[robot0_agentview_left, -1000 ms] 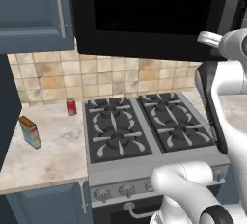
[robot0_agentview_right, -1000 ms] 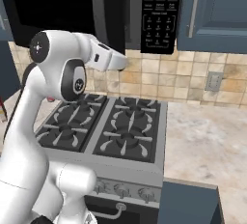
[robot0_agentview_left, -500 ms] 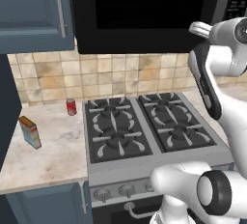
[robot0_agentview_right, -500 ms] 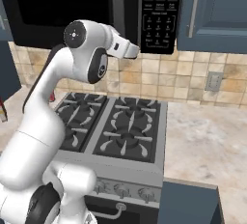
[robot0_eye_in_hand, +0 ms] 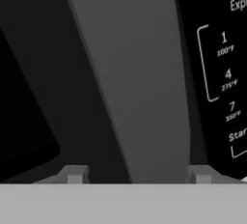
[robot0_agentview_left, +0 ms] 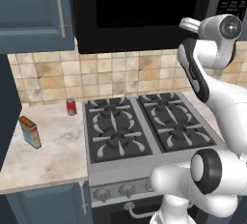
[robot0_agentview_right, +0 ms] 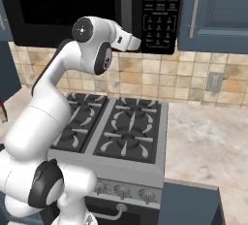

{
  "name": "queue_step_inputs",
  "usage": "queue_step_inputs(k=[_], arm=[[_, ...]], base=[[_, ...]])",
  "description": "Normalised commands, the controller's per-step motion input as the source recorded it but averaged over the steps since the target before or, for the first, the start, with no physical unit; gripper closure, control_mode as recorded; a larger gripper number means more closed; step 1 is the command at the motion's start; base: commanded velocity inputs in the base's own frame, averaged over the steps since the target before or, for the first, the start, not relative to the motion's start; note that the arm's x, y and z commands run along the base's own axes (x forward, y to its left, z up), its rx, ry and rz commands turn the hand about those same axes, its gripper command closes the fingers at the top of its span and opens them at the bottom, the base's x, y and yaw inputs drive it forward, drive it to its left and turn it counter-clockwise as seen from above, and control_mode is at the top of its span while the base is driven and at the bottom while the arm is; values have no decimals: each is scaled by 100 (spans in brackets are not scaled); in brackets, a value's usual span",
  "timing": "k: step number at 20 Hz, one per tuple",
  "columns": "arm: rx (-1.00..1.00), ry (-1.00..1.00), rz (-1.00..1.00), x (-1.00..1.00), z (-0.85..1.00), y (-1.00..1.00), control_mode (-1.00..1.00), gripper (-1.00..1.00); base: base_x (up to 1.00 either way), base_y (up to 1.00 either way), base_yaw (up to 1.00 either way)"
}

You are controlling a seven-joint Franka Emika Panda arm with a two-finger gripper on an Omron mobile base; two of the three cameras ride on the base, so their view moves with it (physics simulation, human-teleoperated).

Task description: Close the microwave door.

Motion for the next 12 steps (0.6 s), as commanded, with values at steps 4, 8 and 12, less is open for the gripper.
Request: queue_step_inputs(k=[4, 8, 12], arm=[[3, -5, 3, 28, 0, 0, -100, -100], [0, -1, 1, 3, 0, 0, -100, -100], [0, 0, 0, 11, 0, 0, -100, -100]], base=[[0, 0, 0], [0, 0, 0], [0, 0, 0]])
